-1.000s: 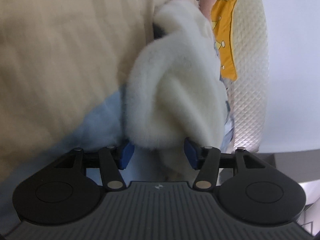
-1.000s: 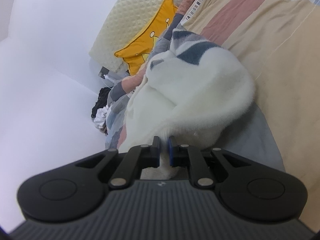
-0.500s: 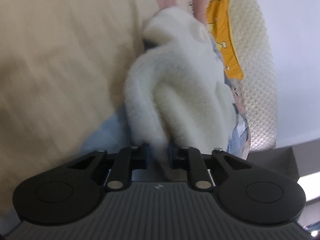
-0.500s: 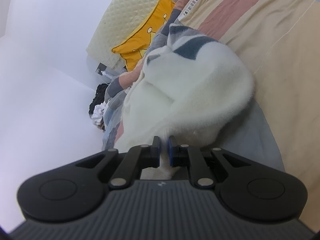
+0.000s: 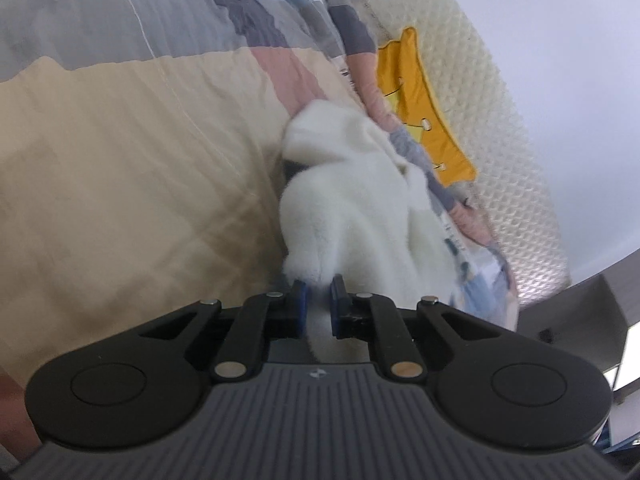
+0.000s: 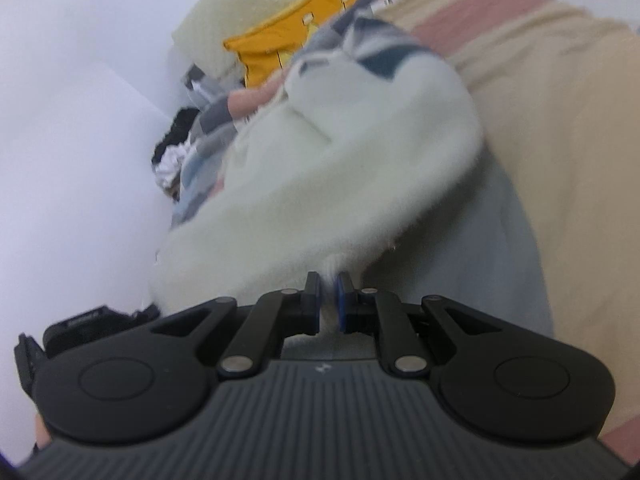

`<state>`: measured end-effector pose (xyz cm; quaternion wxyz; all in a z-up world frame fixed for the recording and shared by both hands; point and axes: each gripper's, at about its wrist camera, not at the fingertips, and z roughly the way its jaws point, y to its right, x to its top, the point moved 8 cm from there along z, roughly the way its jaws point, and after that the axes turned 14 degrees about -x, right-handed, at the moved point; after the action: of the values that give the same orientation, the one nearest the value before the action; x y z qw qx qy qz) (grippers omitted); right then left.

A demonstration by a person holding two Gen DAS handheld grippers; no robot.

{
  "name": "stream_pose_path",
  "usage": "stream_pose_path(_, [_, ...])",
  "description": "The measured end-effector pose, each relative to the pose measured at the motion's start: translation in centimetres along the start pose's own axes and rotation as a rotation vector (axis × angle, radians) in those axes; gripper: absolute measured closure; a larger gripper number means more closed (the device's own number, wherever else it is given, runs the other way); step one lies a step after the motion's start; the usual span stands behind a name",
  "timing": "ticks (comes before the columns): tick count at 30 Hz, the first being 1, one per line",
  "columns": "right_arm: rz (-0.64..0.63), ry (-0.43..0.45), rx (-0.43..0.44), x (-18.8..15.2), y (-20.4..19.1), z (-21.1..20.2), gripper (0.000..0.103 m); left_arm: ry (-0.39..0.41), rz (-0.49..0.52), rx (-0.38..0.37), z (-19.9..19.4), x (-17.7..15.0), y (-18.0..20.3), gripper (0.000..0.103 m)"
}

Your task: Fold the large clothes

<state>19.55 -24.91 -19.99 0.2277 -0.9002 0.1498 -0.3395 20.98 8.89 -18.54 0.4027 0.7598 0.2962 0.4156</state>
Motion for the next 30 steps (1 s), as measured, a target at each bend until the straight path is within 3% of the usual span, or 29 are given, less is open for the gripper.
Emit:
stream_pose_path(5, [-0.014, -0.066, -0.062, -1.5, 1.5, 2.1, 0.092, 0.001, -0.060, 0.145, 2.4, 0.3, -4.2, 0.091])
stream_pose_path(8, [-0.047, -0.072, -0.070, -1.9, 1.3, 2.3, 0.092, 0.001, -0.087, 0.179, 3.2, 0.4, -5.5, 0.091])
stream_pose_path(11, [-0.033, -0.091, -0.074, -2.3, 1.7, 2.7, 0.092, -0.015, -0.062, 0.192, 3.7, 0.4, -5.9, 0.091])
stream_pose_path(16, [-0.019, -0.109, -0.081, -2.6, 1.9, 3.1, 0.092, -0.025, -0.135, 0.139, 2.9, -0.1, -6.1, 0.089])
stream_pose_path(18, [-0.017, -0.108, -0.082, -2.6, 1.9, 3.0, 0.092, -0.033, -0.130, 0.127, 2.7, -0.4, -5.5, 0.085])
stream_pose_path(20, [-0.017, -0.105, -0.079, -2.6, 1.9, 2.9, 0.092, -0.065, -0.096, 0.128, 2.3, -1.1, -4.4, 0.070])
stream_pose_path(26, [-0.045, -0.096, -0.068, -2.3, 1.6, 2.6, 0.092, -0.118, 0.008, 0.085, 0.2, -2.9, -0.7, 0.042])
stream_pose_path(30, [-0.039, -0.092, -0.055, -2.0, 1.4, 2.4, 0.092, -0.156, 0.039, 0.027, -1.5, -4.4, 1.0, 0.037])
